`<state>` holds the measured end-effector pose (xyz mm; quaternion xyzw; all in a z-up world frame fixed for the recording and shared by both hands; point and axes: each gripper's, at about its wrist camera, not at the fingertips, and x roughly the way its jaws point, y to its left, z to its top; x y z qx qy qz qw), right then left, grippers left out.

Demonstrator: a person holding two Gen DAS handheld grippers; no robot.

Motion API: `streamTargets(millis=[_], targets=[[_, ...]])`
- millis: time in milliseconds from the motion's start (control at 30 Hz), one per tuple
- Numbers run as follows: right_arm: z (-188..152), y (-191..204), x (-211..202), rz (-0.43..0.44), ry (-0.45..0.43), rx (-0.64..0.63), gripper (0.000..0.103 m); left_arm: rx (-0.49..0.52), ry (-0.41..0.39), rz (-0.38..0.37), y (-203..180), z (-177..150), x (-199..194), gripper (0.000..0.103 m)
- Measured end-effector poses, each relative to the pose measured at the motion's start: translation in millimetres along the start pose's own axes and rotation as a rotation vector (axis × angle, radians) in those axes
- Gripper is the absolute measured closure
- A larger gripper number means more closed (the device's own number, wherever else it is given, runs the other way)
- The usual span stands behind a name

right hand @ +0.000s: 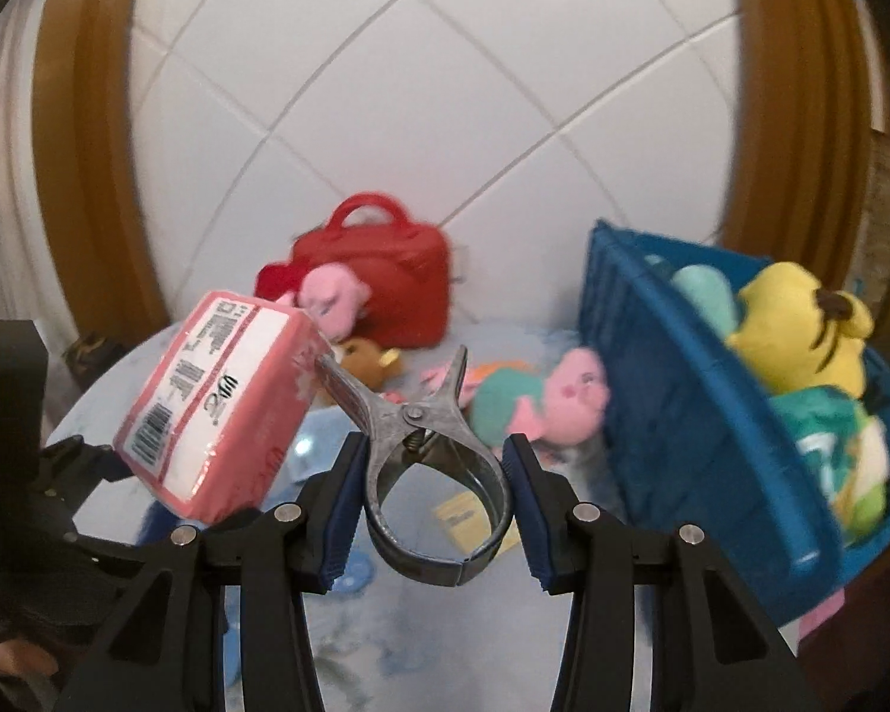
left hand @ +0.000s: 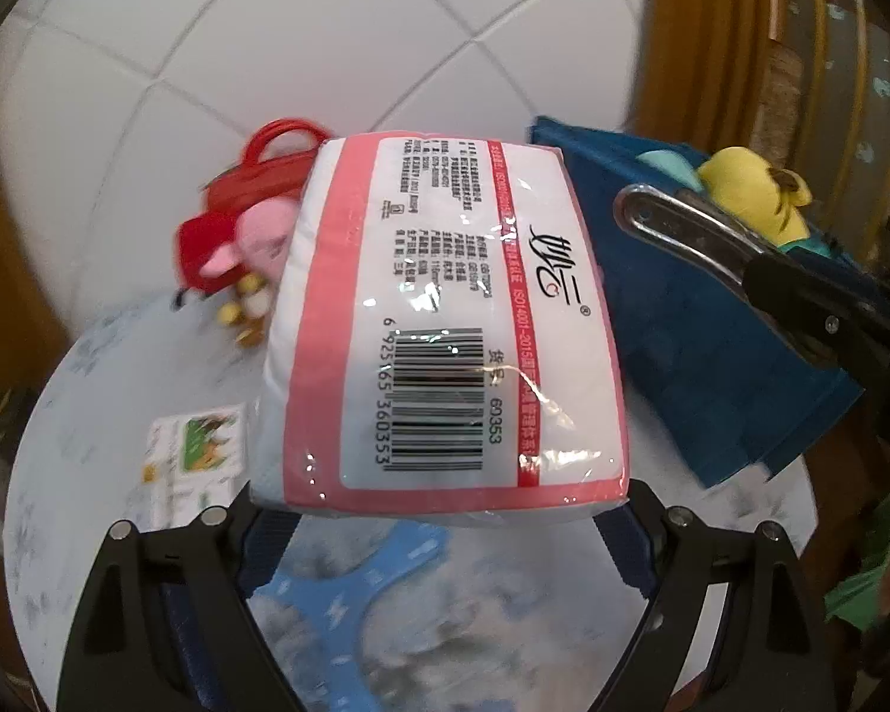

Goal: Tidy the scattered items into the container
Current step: 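Carry the pink tissue pack and metal clip over the blue crate, then lower both items into the crate and open both tools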

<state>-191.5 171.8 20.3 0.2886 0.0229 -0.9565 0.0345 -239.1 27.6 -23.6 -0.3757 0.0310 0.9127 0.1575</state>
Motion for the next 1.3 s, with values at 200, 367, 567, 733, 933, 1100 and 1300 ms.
streamTargets(millis=[200,367,567,733,933,1100,1300], targets=[[36,-94,-17,-0.044,-0.075,0.042,0.058,0.033,-0.052,-0.048,-77,66,16,0.015],[74,-185,-28,-0.084,-0.122,0.010,0.058,0.036,-0.066,-0.079,-159,136,42,0.015],[136,-311,-6,-0.133,-0.081,-0.029,0.058,0.045,-0.002,-0.077,-251,223,94,0.015],[164,-391,40,-0.145,-0.005,0.015,0.058,0.064,0.092,-0.070,-306,271,147,0.015],[176,-442,86,-0.129,0.055,0.060,0.058,0.079,0.133,-0.030,-329,300,193,0.015],[180,-451,112,-0.120,0.087,0.050,0.058,0.116,0.152,-0.023,-338,306,213,0.012],[179,-455,122,-0.149,0.077,0.059,0.015,0.141,0.139,-0.008,-340,308,219,0.003]])
